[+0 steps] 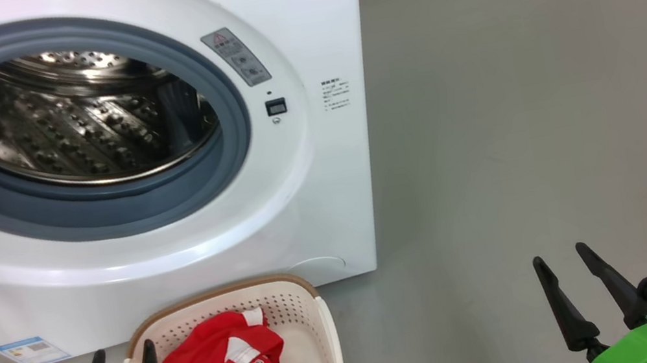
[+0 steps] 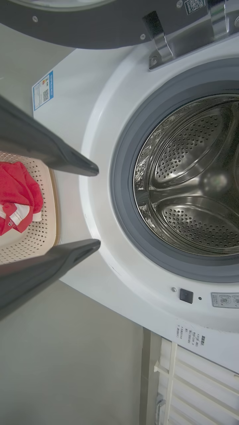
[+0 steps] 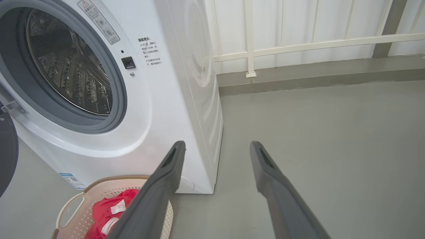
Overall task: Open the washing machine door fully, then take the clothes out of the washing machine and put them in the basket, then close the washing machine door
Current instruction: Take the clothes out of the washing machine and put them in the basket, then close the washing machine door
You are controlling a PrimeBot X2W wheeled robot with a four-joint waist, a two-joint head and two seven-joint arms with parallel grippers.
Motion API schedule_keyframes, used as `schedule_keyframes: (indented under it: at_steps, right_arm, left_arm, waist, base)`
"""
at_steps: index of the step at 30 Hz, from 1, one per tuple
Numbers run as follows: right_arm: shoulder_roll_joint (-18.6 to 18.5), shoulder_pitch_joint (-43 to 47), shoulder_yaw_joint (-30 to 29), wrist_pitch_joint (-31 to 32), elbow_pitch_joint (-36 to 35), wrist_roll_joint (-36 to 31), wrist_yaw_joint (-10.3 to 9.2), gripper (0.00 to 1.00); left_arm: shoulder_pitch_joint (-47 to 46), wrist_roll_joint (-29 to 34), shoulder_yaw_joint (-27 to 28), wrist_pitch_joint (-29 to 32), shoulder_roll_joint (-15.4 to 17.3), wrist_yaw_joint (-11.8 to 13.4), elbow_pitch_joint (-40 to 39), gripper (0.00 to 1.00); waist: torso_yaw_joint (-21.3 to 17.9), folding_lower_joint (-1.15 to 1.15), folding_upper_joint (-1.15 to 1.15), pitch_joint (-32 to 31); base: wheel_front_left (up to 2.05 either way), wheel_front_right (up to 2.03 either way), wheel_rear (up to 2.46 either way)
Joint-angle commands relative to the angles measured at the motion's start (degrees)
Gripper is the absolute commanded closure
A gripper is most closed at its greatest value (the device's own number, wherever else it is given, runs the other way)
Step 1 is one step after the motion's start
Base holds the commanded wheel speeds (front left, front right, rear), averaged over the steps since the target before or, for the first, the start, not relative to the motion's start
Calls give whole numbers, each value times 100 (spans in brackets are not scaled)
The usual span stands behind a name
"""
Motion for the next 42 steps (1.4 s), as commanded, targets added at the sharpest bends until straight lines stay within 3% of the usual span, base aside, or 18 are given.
schedule_keyframes:
  at_steps: [1, 23, 42]
  right_arm:
    - [-99, -21, 84, -37, -166, 16, 28, 0]
    - [-212, 299, -50, -37, -354, 37, 28, 0]
    - [-139, 269, -137, -37, -379, 1, 28, 0]
  left_arm:
    - [18, 43, 238, -30, 59, -32, -265, 0]
    - [926, 219, 753, -30, -88, -32, -1327, 0]
    - [894, 177, 724, -30, -131, -32, -1509, 0]
  waist:
    - [84, 0, 0, -88]
    - [161, 0, 0, -203]
    - [140, 0, 0, -123]
  base:
    - [0, 0, 0]
    - [0, 0, 0]
    - [0, 0, 0]
